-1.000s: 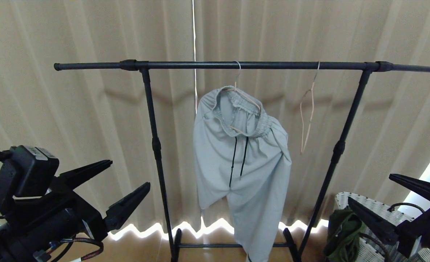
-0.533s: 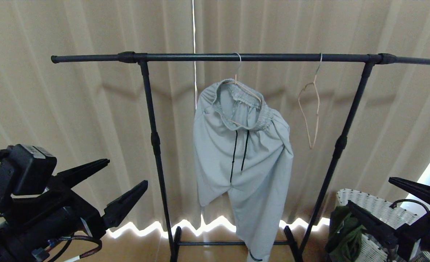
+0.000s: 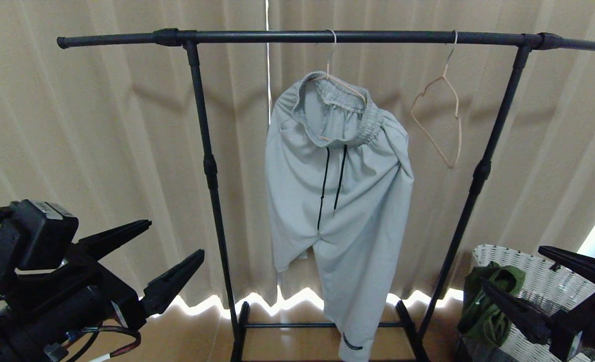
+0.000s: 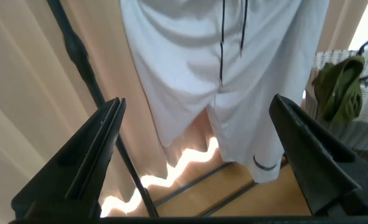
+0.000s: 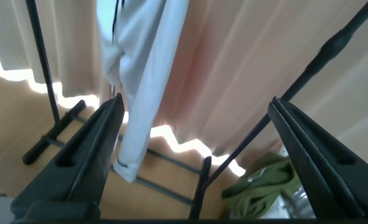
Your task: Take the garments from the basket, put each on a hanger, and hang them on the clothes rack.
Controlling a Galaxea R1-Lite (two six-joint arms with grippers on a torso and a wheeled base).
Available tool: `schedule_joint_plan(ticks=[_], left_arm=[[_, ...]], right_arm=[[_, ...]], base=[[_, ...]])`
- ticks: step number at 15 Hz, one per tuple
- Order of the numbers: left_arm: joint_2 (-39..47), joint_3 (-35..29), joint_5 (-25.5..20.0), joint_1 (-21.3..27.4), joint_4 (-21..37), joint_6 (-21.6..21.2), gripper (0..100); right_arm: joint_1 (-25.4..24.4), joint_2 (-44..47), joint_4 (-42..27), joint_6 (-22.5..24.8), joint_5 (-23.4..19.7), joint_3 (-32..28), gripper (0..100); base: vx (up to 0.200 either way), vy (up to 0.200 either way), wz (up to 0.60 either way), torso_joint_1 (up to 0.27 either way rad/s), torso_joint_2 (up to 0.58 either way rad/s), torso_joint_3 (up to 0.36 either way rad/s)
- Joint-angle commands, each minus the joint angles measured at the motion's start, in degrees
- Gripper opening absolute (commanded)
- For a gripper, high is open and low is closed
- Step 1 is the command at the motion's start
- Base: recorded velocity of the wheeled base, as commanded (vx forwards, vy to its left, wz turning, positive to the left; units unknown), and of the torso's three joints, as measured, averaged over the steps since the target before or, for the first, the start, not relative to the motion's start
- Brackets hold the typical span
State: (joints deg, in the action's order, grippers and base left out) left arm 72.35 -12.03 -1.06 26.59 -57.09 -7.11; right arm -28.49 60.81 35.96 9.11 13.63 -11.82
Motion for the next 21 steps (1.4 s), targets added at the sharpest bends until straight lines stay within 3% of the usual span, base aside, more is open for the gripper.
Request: schedule_joint_plan(ticks=[1,7,21], left_arm=[[0.0,0.1,0.0,0.0,0.0,0.0,100],[0.1,0.0,0.0,0.0,0.0,0.1,100],[0.2,-0.1,-0.1,-2.3,0.0,0.2,100]], right_arm=[[-0.1,0.3,-0.1,0.0,0.0,0.1,100],[-0.1,0.2,-0.2,0.0,-0.1,0.7,100],[-0.1,2.7,-0.2,0.3,-0.1,1.8,100]], base=[[0.000,0.000,0.00,-0.154,0.45,0.315],[0.000,0.000,0.00,-0.110,0.38,0.271],[0.000,0.000,0.00,-0.003,0.01,0.006]])
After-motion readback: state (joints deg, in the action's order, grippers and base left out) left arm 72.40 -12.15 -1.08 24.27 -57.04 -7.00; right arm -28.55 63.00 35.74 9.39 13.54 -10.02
